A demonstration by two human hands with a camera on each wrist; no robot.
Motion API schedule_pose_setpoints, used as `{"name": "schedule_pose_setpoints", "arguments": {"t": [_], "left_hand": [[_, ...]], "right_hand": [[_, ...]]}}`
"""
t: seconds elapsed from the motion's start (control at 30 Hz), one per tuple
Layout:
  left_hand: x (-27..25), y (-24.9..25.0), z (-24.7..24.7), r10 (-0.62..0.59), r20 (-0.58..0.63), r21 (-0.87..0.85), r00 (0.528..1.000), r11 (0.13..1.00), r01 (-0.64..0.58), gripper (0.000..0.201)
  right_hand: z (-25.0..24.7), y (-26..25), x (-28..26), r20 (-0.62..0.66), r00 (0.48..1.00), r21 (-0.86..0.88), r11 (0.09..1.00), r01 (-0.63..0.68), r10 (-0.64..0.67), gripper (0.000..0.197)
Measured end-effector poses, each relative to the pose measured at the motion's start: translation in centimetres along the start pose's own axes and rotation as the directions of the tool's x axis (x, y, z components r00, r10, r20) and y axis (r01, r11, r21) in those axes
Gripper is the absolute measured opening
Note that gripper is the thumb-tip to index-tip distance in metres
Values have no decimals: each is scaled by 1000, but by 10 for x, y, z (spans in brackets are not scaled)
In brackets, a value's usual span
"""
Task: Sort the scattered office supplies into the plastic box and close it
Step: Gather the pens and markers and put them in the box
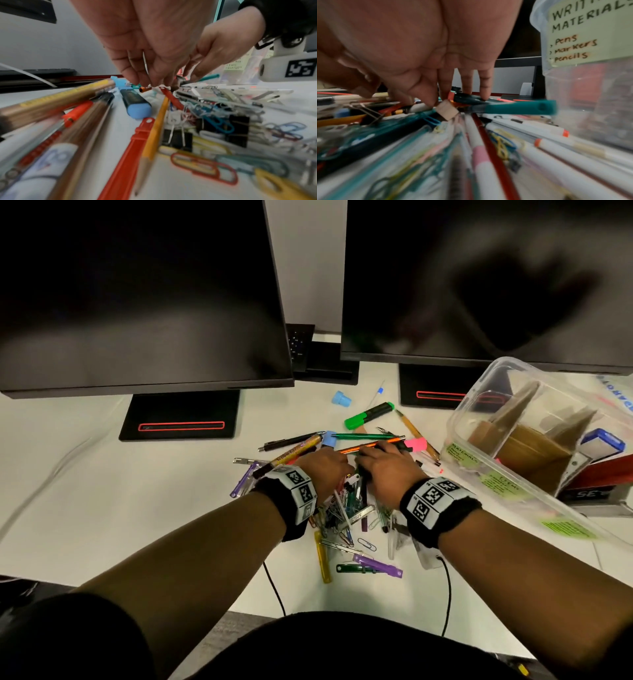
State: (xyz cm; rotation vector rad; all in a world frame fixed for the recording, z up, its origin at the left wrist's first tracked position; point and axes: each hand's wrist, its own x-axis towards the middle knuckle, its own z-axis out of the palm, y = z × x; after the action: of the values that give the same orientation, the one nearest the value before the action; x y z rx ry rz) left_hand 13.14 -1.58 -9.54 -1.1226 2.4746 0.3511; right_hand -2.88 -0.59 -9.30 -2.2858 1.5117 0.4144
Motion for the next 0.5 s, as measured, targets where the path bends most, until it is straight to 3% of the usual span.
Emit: {"name": "schedule_pose_setpoints", "arguments": {"t": [0.13, 0.3, 0.5], "left_hand": [[3, -2, -1, -65, 38, -65, 997, 996, 67, 63], [6, -1, 0, -165, 27, -130, 986, 977, 167, 53], [11, -7, 3, -125, 45, -253, 991, 958, 132, 58]], "right_hand": [[-4, 11, -1, -34, 999, 43, 999, 22, -20, 40], [-20, 12, 13, -236, 968, 170, 984, -47, 87, 26], [-40, 17, 51, -216, 960, 270, 956, -116, 178, 31]]}}
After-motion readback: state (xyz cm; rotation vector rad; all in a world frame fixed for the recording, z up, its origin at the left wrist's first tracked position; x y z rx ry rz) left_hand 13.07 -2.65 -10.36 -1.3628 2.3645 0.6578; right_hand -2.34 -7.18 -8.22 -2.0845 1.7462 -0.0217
